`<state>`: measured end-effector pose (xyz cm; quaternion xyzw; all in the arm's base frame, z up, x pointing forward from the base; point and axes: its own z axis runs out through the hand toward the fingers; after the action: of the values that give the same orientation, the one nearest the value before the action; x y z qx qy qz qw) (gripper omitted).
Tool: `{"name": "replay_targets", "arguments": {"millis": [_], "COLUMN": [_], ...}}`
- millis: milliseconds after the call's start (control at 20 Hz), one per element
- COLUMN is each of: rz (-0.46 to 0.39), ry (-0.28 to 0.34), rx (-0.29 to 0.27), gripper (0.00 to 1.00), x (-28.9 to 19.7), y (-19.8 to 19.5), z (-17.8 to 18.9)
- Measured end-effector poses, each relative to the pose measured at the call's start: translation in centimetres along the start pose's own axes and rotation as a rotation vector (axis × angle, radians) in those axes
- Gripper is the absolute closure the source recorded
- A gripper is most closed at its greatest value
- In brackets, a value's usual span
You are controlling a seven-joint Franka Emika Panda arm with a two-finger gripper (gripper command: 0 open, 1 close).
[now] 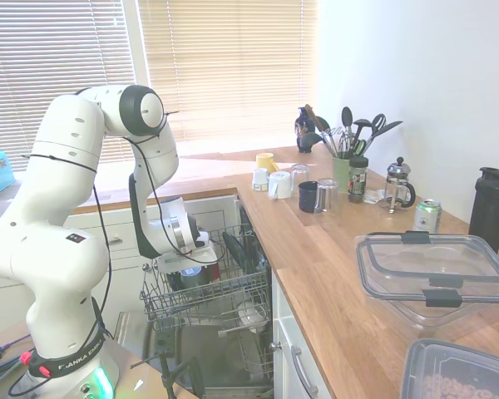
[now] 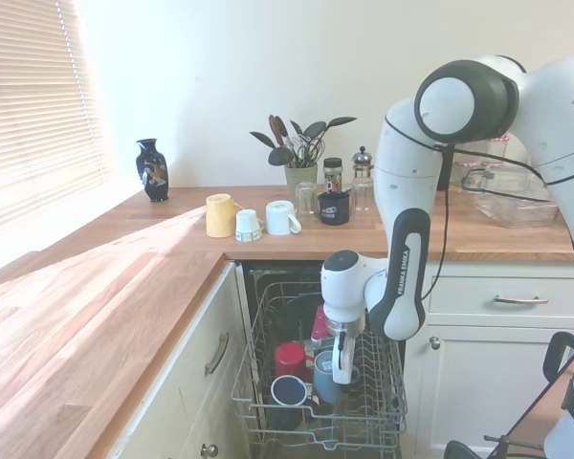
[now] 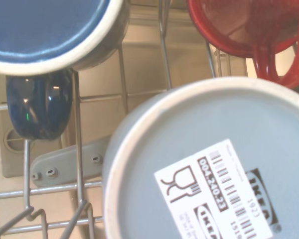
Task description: Move a mug from dishwasher to table
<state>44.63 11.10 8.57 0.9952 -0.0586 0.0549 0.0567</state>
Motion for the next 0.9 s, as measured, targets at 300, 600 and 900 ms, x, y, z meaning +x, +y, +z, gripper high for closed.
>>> {"name": "replay_targets", "arguments": {"millis": [300,600,900], "rz": [-0.013,-0.014,-0.008], "ry": [-0.003,-0.009,-0.012], "rx": [-0.003,-0.006,-0.012], "gripper": [1.0,1.0,1.0], "x": [0.1,0.0,0.0], "y": [0.0,0.1,0.7], "z": [0.8,1.4,1.7]}}
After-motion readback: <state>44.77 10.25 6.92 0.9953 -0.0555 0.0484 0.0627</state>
